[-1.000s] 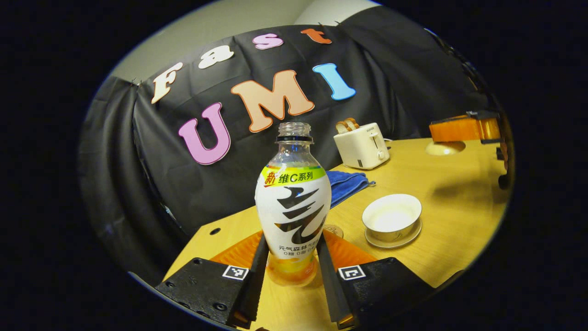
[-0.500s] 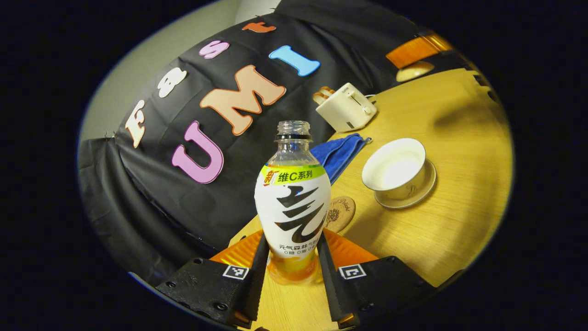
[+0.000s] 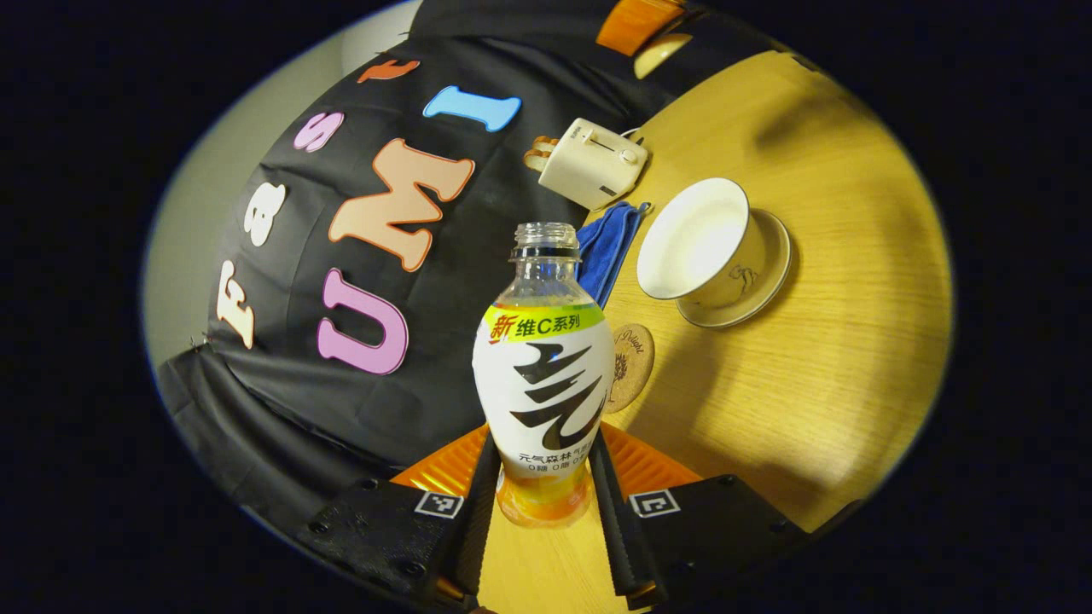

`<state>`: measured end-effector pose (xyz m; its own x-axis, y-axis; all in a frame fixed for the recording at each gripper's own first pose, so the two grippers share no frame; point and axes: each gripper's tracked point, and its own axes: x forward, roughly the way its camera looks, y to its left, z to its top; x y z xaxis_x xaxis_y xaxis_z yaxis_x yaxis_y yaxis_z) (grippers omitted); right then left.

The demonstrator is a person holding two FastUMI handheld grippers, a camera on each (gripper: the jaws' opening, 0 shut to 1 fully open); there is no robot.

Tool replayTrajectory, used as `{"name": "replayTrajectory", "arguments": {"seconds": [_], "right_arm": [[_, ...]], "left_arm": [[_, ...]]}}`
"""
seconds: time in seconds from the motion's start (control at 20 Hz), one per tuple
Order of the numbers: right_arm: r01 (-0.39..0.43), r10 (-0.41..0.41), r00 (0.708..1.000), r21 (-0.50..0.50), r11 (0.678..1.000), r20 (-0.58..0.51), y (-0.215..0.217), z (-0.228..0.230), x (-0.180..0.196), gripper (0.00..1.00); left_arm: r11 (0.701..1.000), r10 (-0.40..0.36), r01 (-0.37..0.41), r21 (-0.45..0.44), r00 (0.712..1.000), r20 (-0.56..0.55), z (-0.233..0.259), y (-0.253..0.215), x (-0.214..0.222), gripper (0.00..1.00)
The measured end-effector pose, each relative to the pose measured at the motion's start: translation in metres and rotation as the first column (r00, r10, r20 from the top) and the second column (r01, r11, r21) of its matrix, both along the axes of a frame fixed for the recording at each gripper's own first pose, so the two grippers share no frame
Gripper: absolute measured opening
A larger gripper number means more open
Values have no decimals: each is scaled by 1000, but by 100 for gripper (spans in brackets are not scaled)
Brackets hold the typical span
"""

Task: Open the teacup lid with one hand, grasp the water bottle and pour water into the teacup with the other hand; after pouring, place the water bottle on the coaster and then close the teacup lid.

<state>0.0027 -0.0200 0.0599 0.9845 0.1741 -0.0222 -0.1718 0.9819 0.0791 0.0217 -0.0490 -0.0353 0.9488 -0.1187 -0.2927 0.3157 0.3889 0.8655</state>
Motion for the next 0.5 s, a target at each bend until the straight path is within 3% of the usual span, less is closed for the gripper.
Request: {"name": "replayTrajectory", "arguments": {"seconds": [0.5], "right_arm": [[1,-1,1000,3,1000,4,-2,2,-1,31]], "left_arm": [[973,-7,10,232,1000,-12,2,7,6,55]]}}
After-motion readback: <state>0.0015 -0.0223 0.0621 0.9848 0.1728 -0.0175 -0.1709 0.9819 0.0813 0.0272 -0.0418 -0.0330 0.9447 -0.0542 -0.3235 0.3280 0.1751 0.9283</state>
